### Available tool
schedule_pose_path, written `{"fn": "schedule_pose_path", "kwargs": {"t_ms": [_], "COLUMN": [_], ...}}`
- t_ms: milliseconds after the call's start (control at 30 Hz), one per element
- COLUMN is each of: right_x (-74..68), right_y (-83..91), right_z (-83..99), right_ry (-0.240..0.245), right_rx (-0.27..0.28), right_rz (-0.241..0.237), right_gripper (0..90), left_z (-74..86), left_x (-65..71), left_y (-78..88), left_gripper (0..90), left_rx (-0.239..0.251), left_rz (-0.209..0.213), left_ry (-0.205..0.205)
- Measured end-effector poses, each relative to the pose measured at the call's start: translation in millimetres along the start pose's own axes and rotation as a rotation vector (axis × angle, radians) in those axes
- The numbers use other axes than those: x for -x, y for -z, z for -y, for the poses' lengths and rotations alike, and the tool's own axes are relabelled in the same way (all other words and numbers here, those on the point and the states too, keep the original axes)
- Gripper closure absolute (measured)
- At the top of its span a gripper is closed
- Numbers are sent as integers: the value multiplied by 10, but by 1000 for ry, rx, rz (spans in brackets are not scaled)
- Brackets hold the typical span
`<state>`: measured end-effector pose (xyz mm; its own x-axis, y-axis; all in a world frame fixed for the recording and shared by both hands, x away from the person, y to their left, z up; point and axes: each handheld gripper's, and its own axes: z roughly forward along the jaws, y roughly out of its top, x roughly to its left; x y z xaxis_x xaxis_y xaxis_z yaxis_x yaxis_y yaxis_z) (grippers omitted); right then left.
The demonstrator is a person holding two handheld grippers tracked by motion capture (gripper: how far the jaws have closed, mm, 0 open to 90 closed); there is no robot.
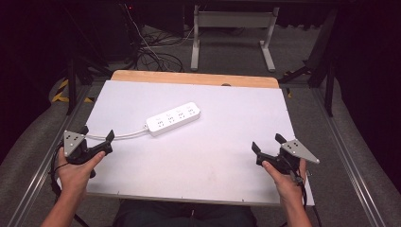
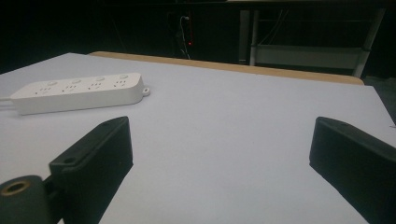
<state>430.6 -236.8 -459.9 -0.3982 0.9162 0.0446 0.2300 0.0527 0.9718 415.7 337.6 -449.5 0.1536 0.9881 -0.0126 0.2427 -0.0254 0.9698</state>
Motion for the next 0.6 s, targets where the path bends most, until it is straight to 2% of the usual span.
{"fn": "schedule_pose_path", "kwargs": {"t_ms": [400,500,600], "right_x": [11,8,14], "right_y": [15,19,24], "right_z": [5,4,4], "right_ry": [0,1,2], "right_rx": [0,1,2], "right_rz": [3,2,5], "right_gripper": [66,67,67], "left_z": [-13,-18,-33], "left_x": [15,16,8], "left_y": [-8,-5,2], "left_gripper": [135,232,417], "left_rx": [7,5,-28], "left_rz": [-1,5,45], "left_ry": [-7,-14,-21]}}
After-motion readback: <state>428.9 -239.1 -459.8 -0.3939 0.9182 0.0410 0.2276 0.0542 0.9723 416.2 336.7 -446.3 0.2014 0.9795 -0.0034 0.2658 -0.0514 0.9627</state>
